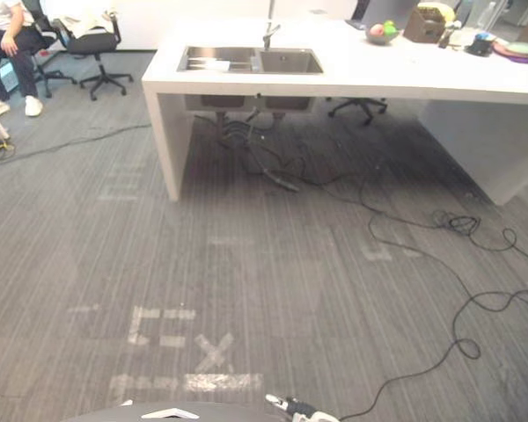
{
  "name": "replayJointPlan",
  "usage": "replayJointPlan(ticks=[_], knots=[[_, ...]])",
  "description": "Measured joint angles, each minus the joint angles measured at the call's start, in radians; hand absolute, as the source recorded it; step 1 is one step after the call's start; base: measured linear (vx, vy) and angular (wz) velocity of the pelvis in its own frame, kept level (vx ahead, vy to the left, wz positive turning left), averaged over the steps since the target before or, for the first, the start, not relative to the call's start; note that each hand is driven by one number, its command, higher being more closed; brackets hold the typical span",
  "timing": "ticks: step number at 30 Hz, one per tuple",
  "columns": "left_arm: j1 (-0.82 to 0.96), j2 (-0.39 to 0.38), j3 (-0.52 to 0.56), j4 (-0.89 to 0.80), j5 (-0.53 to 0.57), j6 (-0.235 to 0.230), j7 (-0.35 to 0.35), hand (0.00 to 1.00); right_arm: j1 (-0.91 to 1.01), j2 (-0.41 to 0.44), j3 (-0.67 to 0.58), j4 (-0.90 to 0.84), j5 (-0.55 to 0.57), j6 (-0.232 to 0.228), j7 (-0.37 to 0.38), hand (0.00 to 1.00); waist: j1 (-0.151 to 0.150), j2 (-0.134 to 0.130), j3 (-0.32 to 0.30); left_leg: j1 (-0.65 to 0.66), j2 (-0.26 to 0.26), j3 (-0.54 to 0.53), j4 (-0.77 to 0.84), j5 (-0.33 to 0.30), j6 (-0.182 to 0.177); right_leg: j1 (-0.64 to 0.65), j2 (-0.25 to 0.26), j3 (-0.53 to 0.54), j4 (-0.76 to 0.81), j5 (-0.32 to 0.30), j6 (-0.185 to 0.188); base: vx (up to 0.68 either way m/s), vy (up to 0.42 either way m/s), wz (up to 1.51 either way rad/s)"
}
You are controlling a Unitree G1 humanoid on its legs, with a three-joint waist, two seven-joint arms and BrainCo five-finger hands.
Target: Walk over to the sink, pick up the cup, carry it to the dishwasher, place the cup inside the dishwasher, then close the dishwasher door
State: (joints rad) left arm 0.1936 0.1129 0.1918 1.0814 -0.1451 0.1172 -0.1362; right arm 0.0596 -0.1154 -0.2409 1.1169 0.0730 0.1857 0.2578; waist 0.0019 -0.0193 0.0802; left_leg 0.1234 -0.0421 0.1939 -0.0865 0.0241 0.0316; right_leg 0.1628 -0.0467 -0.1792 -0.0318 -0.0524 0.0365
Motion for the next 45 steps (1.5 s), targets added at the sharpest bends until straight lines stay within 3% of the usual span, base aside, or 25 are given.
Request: replayJointPlan(ticks=[9,11,13,14,15,16,17,18,19,21,23,25,27,29,30,31,33,35,36,37,39,41,42,43,45], knots=[[-0.001,-0.002,0.003,0.005,-0.041,0.021,0.037,0.0,-0.001,-0.002,0.0,0.0,-0.002,0.015,0.002,0.0,0.003,0.001,0.0,0.002,-0.002,-0.004,0.0,-0.012,0.002,0.0,-0.003,0.0,0.005,-0.005,0.004,-0.01,-0.003,0.0],[-0.001,-0.003,0.005,0.007,-0.046,0.029,0.057,0.0,0.0,-0.004,-0.012,-0.002,-0.001,0.015,0.002,0.0,0.004,0.002,0.001,0.008,-0.009,-0.009,0.001,-0.025,0.01,-0.039,-0.021,-0.006,0.103,-0.067,0.025,0.03,0.006,0.11],[0.0,-0.006,0.004,0.009,-0.044,0.03,0.073,0.0,0.017,-0.009,-0.017,-0.006,0.031,0.009,0.002,0.0,0.001,0.002,0.002,0.023,-0.026,-0.03,0.002,-0.042,0.028,-0.112,-0.07,-0.028,0.333,-0.147,0.091,0.07,0.041,0.22],[0.001,-0.008,0.005,0.01,-0.044,0.03,0.079,0.0,0.016,-0.012,-0.017,-0.008,0.049,0.005,0.002,0.0,0.004,0.007,0.003,0.03,-0.025,-0.031,0.007,-0.045,0.034,-0.141,-0.08,-0.028,0.41,-0.151,0.095,0.09,0.066,0.16],[-0.001,-0.008,0.017,0.012,-0.046,0.031,0.089,0.0,0.011,-0.014,-0.018,-0.013,0.075,-0.009,0.001,0.0,0.004,0.019,0.015,0.036,-0.024,-0.032,0.038,-0.062,0.042,-0.211,-0.111,-0.032,0.601,-0.15,0.087,0.09,0.047,0.12],[-0.002,-0.008,0.06,0.011,-0.048,0.032,0.098,0.0,0.006,-0.009,-0.032,-0.025,0.088,-0.022,-0.004,0.0,0.005,-0.006,0.038,0.036,-0.026,-0.033,0.104,-0.111,0.048,-0.279,-0.159,-0.042,0.804,-0.145,0.027,0.12,0.026,0.1],[-0.003,-0.01,0.089,0.008,-0.053,0.034,0.111,0.0,0.01,0.003,-0.041,-0.032,0.091,-0.031,-0.007,0.0,0.011,-0.012,0.038,0.042,-0.025,-0.039,0.145,-0.139,0.054,-0.315,-0.177,-0.047,0.906,-0.161,0.006,0.11,-0.001,0.05],[0.006,-0.009,0.098,0.007,-0.07,0.034,0.123,0.0,0.012,0.008,-0.044,-0.03,0.101,-0.037,-0.007,0.0,0.013,-0.02,0.041,0.059,-0.017,-0.044,0.159,-0.157,0.052,-0.328,-0.177,-0.049,0.939,-0.185,0.013,0.12,-0.003,0.05],[0.007,-0.011,0.107,0.007,-0.083,0.035,0.133,0.0,0.014,0.009,-0.047,-0.029,0.111,-0.039,-0.006,0.0,0.013,-0.02,0.041,0.068,-0.01,-0.051,0.162,-0.164,0.05,-0.333,-0.172,-0.052,0.925,-0.203,0.016,0.14,-0.028,0.2],[-0.002,-0.02,0.123,0.007,-0.099,0.04,0.173,0.0,0.013,0.011,-0.054,-0.028,0.127,-0.042,0.002,0.0,0.0,-0.016,0.04,0.07,0.011,-0.086,0.162,-0.177,0.042,-0.353,-0.131,-0.061,0.726,-0.218,0.021,0.23,-0.086,0.45],[-0.025,-0.035,0.16,0.007,-0.096,0.061,0.201,0.0,0.015,0.009,-0.07,-0.028,0.149,-0.037,0.02,0.0,-0.015,-0.003,0.051,0.071,0.041,-0.142,0.176,-0.206,0.024,-0.377,-0.066,-0.037,0.459,-0.142,0.024,0.31,-0.153,0.63],[-0.04,-0.042,0.187,0.005,-0.089,0.087,0.205,0.0,0.029,0.021,-0.093,-0.035,0.178,-0.034,0.026,0.0,-0.017,0.003,0.062,0.088,0.061,-0.173,0.203,-0.25,0.002,-0.417,-0.052,-0.005,0.385,-0.062,0.026,0.33,-0.218,0.57],[-0.043,-0.053,0.234,-0.007,-0.076,0.095,0.221,0.0,0.047,0.026,-0.095,-0.042,0.198,-0.026,0.025,0.0,-0.017,-0.002,0.074,0.113,0.067,-0.202,0.248,-0.316,-0.025,-0.438,-0.073,0.015,0.393,-0.032,0.017,0.37,-0.295,0.59],[-0.041,-0.07,0.282,-0.021,-0.043,0.091,0.231,0.0,0.071,0.029,-0.099,-0.041,0.192,-0.015,0.028,0.0,-0.013,-0.008,0.072,0.155,0.07,-0.234,0.281,-0.39,-0.048,-0.443,-0.101,0.003,0.46,-0.004,-0.016,0.42,-0.325,0.52],[-0.038,-0.096,0.309,-0.019,-0.022,0.082,0.241,0.0,0.082,0.017,-0.121,-0.044,0.159,-0.01,0.04,0.0,-0.021,0.005,0.067,0.196,0.104,-0.249,0.277,-0.429,-0.046,-0.459,-0.085,-0.018,0.563,-0.043,-0.029,0.55,-0.345,0.31],[-0.025,-0.115,0.323,-0.019,-0.005,0.07,0.243,0.0,0.082,-0.005,-0.129,-0.051,0.136,-0.01,0.044,0.0,-0.019,0.045,0.047,0.207,0.138,-0.25,0.316,-0.435,-0.048,-0.464,-0.06,-0.034,0.618,-0.122,-0.05,0.57,-0.318,0.15],[-0.025,-0.128,0.33,-0.019,0.011,0.058,0.236,0.0,0.073,-0.022,-0.136,-0.048,0.121,0.009,0.036,0.0,-0.025,0.071,0.038,0.129,0.168,-0.257,0.532,-0.401,-0.067,-0.436,-0.025,-0.052,0.646,-0.192,-0.077,0.61,-0.342,-0.05],[-0.023,-0.133,0.331,-0.019,0.034,0.051,0.233,0.0,0.073,-0.028,-0.136,-0.048,0.129,0.031,0.025,0.0,-0.033,0.084,0.033,0.025,0.195,-0.275,0.817,-0.263,-0.091,-0.356,0.018,-0.061,0.607,-0.232,-0.093,0.71,-0.373,-0.06],[-0.022,-0.136,0.327,-0.02,0.047,0.032,0.229,0.0,0.072,-0.035,-0.124,-0.044,0.119,0.033,0.023,0.0,-0.031,0.089,0.034,-0.066,0.224,-0.265,1.058,-0.206,-0.125,-0.279,0.055,-0.059,0.546,-0.242,-0.105,0.68,-0.299,-0.18],[-0.022,-0.135,0.321,-0.032,0.063,0.012,0.22,0.0,0.072,-0.037,-0.112,-0.04,0.113,0.034,0.023,0.0,-0.025,0.086,0.036,-0.152,0.252,-0.229,1.268,-0.206,-0.12,-0.193,0.091,-0.056,0.467,-0.237,-0.121,0.57,-0.228,-0.19],[-0.023,-0.133,0.312,-0.069,0.074,-0.031,0.216,0.0,0.06,-0.035,-0.081,-0.031,0.109,0.037,0.02,0.0,-0.011,0.067,0.042,-0.288,0.238,-0.192,1.434,-0.216,-0.108,-0.073,0.111,-0.049,0.354,-0.225,-0.141,0.56,-0.163,-0.16],[-0.03,-0.131,0.302,-0.099,0.101,-0.087,0.216,0.0,0.04,-0.029,-0.077,-0.013,0.129,0.037,0.016,0.0,0.002,0.038,0.051,-0.426,0.192,-0.148,1.422,-0.24,-0.098,0.02,0.114,-0.034,0.255,-0.211,-0.149,0.53,-0.111,-0.26],[-0.037,-0.128,0.285,-0.111,0.109,-0.112,0.217,0.0,0.015,-0.029,-0.077,-0.001,0.138,0.038,0.015,0.0,0.017,0.03,0.069,-0.495,0.163,-0.1,1.317,-0.269,-0.081,0.076,0.109,-0.011,0.205,-0.208,-0.148,0.53,-0.041,-0.59],[-0.043,-0.126,0.266,-0.12,0.109,-0.127,0.217,0.0,-0.01,-0.028,-0.083,-0.002,0.139,0.037,0.016,0.0,0.029,0.029,0.088,-0.526,0.136,-0.043,1.126,-0.286,-0.058,0.122,0.098,0.018,0.179,-0.208,-0.147,0.65,-0.009,-0.75],[-0.043,-0.124,0.236,-0.121,0.11,-0.15,0.218,0.0,-0.027,-0.021,-0.095,-0.006,0.137,0.035,0.019,0.0,0.032,0.036,0.095,-0.499,0.1,0.004,0.703,-0.205,-0.029,0.169,0.088,0.061,0.182,-0.221,-0.121,0.61,0.052,-0.7]])
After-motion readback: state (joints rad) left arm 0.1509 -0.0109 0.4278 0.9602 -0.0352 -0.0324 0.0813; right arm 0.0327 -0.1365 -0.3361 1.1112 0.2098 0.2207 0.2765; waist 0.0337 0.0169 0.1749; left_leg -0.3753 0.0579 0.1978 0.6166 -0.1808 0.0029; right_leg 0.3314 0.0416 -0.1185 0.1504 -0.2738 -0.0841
